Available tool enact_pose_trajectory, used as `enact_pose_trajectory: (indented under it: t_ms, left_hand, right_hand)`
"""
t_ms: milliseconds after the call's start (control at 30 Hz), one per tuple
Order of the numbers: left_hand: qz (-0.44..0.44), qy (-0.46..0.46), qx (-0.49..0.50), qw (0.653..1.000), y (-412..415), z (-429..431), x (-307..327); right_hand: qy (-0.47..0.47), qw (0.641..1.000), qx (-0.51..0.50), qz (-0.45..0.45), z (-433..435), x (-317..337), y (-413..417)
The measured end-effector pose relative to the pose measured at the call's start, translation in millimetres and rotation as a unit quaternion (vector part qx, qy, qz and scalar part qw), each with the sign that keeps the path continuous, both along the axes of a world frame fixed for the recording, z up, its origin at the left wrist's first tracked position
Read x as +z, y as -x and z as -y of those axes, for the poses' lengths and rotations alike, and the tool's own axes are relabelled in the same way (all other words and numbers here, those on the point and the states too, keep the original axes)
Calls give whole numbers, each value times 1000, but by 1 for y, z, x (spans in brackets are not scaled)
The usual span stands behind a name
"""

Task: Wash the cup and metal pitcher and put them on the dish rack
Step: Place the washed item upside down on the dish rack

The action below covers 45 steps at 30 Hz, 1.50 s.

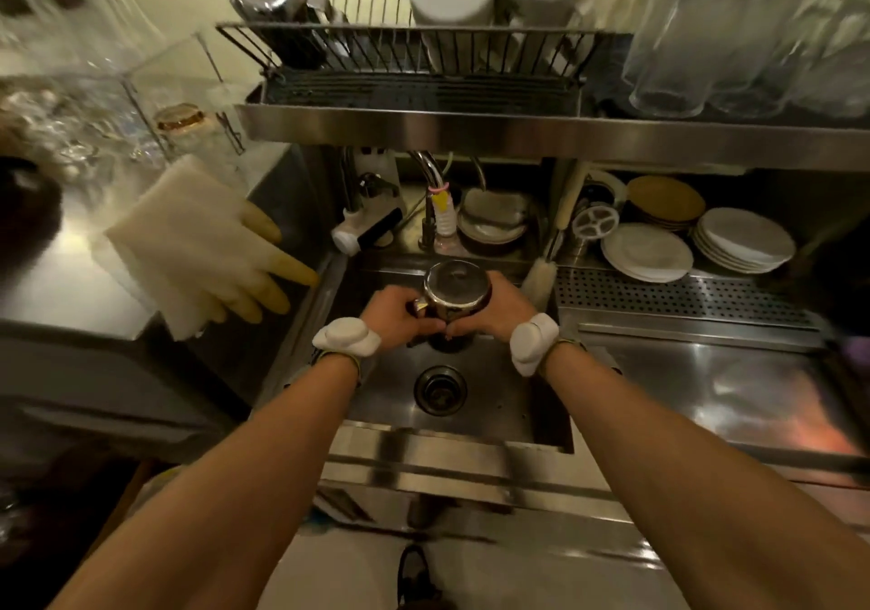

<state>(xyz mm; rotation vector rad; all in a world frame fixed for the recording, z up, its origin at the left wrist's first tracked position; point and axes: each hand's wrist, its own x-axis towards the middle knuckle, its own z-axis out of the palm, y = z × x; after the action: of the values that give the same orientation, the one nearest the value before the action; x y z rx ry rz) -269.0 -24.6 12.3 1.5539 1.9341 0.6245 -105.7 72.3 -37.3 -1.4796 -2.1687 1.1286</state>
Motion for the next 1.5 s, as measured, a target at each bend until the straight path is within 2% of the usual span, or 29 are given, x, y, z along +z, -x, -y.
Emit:
enact_pose_trajectory:
  t_ms: [133,200,300,367,500,600,700,767,900,1000,1167,1267,1500]
  left_hand:
    - [46,-78,55,994,-16,25,28]
    - [80,-94,74,990,-29,39,41]
    - [146,-103,47,983,-44,57,58]
    - [137,-126,30,982,-48,67,69]
    - [62,-162,28,985,-54,75,87]
    - [28,-197,47,979,-53,77,104]
    - [27,-219,108,969,-40,72,122]
    - [46,-194,132,971,-32,67,135]
    - [-32,-107,105,988,-29,56,143]
    - [-70,-72,90,991,-30,52,131]
    - [-115,-6,24,993,-32,45,115]
    - [-119,-15,-6,993,-30,43,121]
    - [-106,-127,-37,986,-21,31,180]
  right_hand:
    - [-52,995,-25,-83,51,78,-12]
    - [-22,990,-28,-134,68,98,-19]
    - [1,981,-25,-190,83,119,-26]
    - [0,974,-41,-223,92,134,-27]
    - [-28,965,-89,-245,101,148,-20]
    - [-81,966,-107,-220,98,164,-18]
    - [-135,972,-70,-178,90,182,-17]
    - [-162,976,-46,-136,86,188,-16]
    - [-159,982,-51,-91,82,175,-17]
    - [-162,986,-24,-22,83,157,-20]
    - [-159,987,-13,-22,78,144,-19]
    - [-154,988,17,-25,72,155,-14]
    - [-216,972,88,-23,62,225,-1]
